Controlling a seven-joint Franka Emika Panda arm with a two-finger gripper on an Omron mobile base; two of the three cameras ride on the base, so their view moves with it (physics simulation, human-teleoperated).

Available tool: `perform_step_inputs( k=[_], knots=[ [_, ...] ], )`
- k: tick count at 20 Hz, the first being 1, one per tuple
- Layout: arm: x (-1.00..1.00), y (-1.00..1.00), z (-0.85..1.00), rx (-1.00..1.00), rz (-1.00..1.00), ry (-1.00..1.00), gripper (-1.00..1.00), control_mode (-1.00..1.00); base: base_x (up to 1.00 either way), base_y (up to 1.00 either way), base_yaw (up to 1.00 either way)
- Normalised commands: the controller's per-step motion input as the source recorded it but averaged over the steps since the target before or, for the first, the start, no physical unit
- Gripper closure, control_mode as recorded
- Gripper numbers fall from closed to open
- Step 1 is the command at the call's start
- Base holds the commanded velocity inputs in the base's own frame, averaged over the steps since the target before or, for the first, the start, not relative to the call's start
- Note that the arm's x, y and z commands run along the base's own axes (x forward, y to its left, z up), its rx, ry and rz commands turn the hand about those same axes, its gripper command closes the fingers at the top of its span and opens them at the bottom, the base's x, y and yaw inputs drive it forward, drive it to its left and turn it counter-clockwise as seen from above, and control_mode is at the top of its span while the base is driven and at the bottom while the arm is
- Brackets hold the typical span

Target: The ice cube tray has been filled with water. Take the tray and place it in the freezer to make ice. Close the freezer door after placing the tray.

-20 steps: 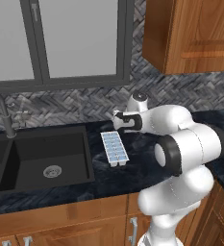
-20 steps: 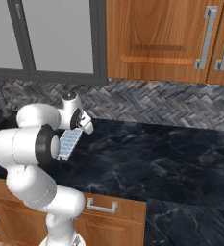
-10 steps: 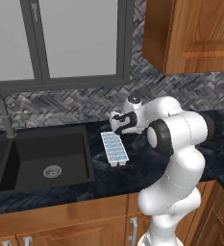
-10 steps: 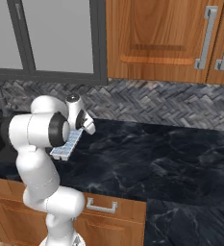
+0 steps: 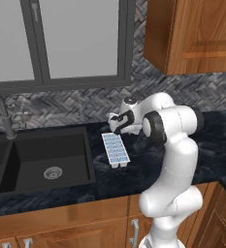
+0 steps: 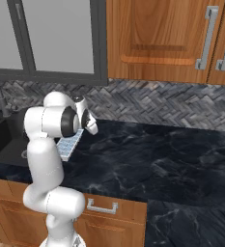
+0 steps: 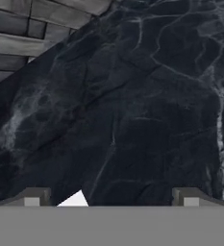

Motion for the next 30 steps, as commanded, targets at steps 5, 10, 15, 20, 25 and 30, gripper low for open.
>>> perform_step_inputs(
  k=[5,10,15,20,25,30],
  knots=[
    [0.26,0.18,-0.25,0.0,0.0,0.07,-1.0,-1.0,0.0,0.0,0.0],
    [0.07,0.22,-0.29,0.0,0.0,0.09,-1.0,-1.0,0.0,0.0,0.0],
    [0.0,0.17,-0.3,0.0,0.0,0.07,-1.0,-1.0,0.0,0.0,0.0],
    [-0.14,0.13,-0.3,0.0,0.0,0.08,-1.0,-1.0,0.0,0.0,0.0],
    [-0.47,0.14,-0.23,0.0,0.0,0.05,-1.0,-1.0,0.0,0.0,0.0],
    [-0.73,0.2,-0.25,0.0,-0.01,0.05,-1.0,-1.0,0.0,0.0,0.0]
  ],
)
